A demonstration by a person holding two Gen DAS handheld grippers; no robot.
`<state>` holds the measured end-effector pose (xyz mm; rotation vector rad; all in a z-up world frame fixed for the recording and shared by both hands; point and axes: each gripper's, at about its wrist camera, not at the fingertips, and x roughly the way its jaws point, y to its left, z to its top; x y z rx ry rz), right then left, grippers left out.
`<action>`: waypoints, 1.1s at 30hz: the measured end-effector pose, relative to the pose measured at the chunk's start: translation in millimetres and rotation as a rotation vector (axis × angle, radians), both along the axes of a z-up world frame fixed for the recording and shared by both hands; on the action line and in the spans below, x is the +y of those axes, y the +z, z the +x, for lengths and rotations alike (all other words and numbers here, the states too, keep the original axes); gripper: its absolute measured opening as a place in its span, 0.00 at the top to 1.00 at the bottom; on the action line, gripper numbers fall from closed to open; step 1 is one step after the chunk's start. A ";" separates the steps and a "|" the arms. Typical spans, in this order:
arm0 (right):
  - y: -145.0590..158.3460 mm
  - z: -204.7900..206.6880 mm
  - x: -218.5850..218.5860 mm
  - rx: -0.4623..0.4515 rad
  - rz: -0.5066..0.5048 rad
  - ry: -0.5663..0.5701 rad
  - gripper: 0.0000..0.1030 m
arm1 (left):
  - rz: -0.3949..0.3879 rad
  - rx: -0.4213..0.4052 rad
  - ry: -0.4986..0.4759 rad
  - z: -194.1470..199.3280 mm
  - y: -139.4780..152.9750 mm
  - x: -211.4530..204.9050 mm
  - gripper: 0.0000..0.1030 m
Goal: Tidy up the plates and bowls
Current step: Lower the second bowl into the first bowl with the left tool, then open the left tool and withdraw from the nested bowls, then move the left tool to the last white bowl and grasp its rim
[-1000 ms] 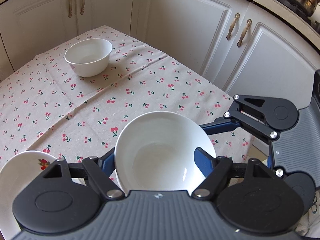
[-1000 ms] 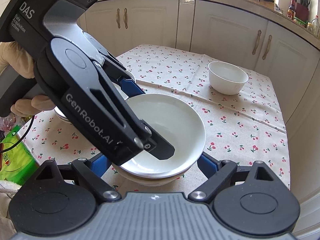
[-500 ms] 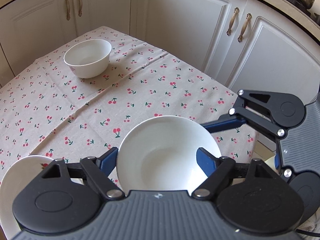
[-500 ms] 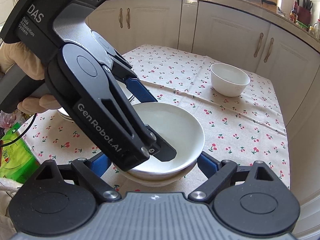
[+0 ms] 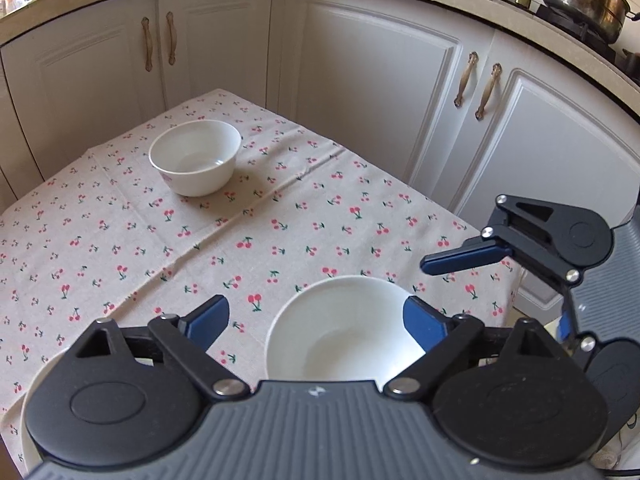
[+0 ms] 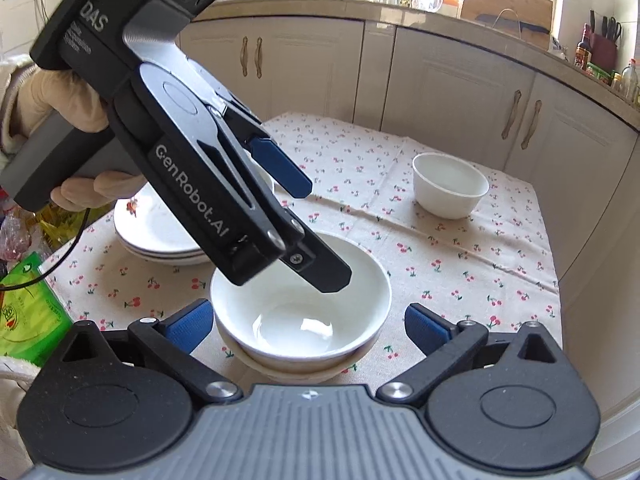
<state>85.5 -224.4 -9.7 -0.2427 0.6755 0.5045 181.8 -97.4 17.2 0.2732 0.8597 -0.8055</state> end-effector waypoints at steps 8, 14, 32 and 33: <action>19.6 17.7 -17.9 -0.059 0.028 -0.040 0.00 | -0.004 -0.033 0.055 24.0 7.0 7.8 0.06; 19.8 43.8 -32.8 -0.068 0.013 -0.087 0.00 | -0.004 -0.056 0.089 50.4 13.6 11.6 0.05; -8.0 152.8 -51.0 -0.017 -0.043 -0.124 0.00 | -0.013 -0.022 0.135 165.3 -0.3 -10.9 0.05; -10.7 159.1 -50.8 -0.011 -0.048 -0.124 0.00 | -0.012 -0.011 0.135 171.6 -2.7 -12.8 0.06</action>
